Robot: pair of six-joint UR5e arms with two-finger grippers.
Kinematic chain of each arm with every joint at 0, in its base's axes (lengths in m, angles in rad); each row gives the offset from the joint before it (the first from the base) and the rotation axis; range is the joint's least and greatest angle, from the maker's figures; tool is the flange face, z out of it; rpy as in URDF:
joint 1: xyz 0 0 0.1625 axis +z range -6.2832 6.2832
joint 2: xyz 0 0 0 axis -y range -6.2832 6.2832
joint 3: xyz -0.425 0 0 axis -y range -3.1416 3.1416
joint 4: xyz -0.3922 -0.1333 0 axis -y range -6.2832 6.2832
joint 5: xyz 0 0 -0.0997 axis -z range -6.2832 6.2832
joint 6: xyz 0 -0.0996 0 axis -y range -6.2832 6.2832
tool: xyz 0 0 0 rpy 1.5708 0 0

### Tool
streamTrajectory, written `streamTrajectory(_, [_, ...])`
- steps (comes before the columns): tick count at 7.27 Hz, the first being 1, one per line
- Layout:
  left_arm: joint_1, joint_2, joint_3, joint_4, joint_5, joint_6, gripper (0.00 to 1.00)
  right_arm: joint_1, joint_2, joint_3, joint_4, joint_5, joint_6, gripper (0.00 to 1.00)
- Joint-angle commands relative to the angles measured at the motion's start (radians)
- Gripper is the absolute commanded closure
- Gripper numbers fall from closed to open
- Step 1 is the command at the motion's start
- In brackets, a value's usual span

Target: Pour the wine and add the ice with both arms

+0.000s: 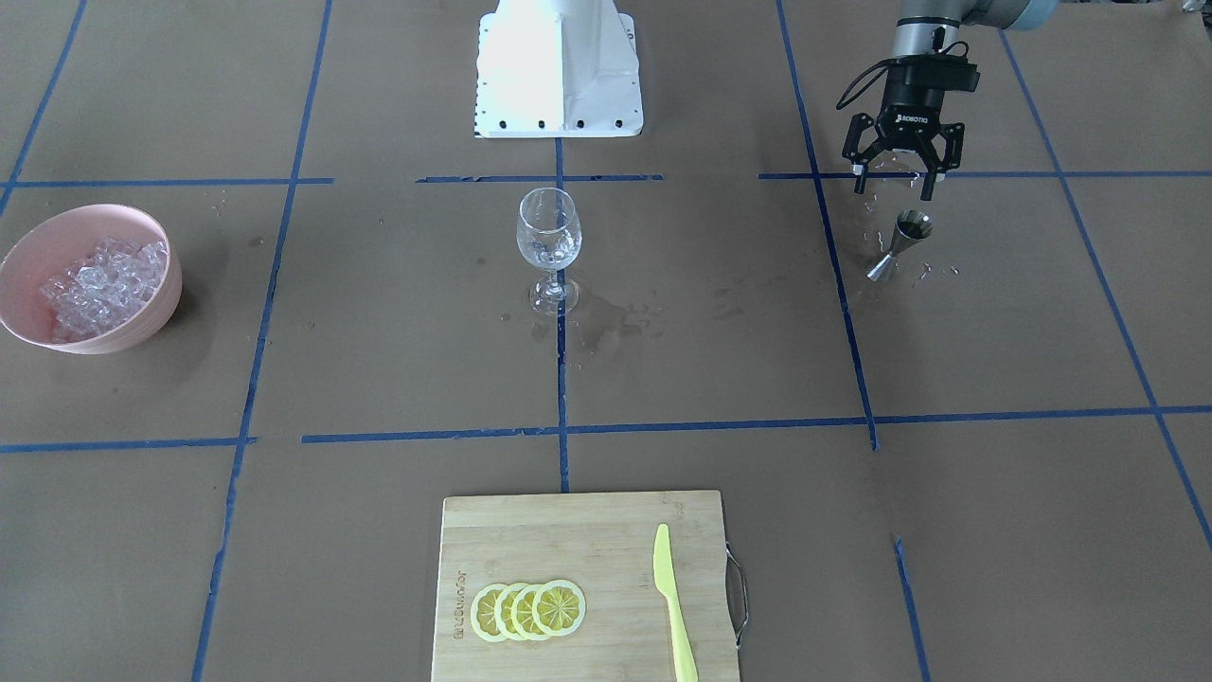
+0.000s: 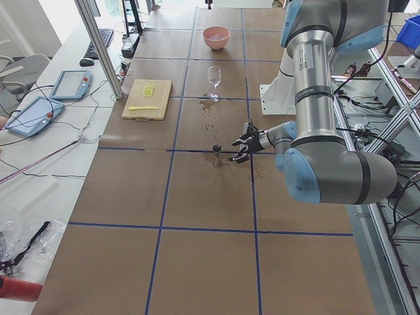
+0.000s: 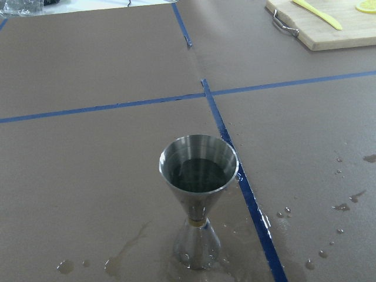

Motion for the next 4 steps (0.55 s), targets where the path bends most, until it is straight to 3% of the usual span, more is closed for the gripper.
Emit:
streamTrajectory(1, [0.013, -0.043, 0.051, 0.007, 0.071, -0.076, 0.06, -0.001, 0.0, -0.001, 0.0, -0.002, 0.0, 0.0])
streamTrajectory(4, [0.013, -0.076, 0.122, 0.001, 0.235, -0.084, 0.02, -0.001, 0.0, 0.0, 0.002, -0.002, 0.0, 0.0])
